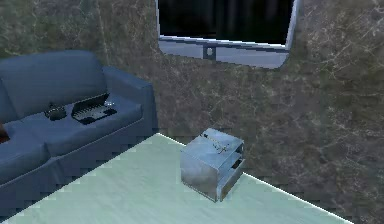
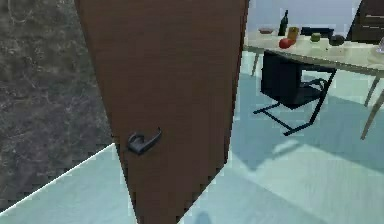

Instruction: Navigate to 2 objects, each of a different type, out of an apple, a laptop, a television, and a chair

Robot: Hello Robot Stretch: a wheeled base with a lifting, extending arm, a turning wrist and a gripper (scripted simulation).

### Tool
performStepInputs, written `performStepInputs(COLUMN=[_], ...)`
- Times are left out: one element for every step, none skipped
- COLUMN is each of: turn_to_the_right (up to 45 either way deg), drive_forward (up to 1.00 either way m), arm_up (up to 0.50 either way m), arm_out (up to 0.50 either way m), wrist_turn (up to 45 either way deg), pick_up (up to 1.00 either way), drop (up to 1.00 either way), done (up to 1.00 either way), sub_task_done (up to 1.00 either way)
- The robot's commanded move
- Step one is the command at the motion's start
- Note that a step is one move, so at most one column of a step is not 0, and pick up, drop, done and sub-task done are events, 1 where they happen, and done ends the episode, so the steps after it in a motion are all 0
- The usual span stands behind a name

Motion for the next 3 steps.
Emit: performStepInputs(turn_to_the_right=[18.0, 0.0, -18.0], drive_forward=[0.00, 0.65, 0.00], arm_up=[0.00, 0.00, 0.00], arm_out=[0.00, 0.00, 0.00], wrist_turn=[0.0, 0.0, 0.0], pick_up=[0.00, 0.00, 0.00], drop=[0.00, 0.00, 0.00], done=[0.00, 0.00, 0.00], sub_task_done=[0.00, 0.00, 0.00])
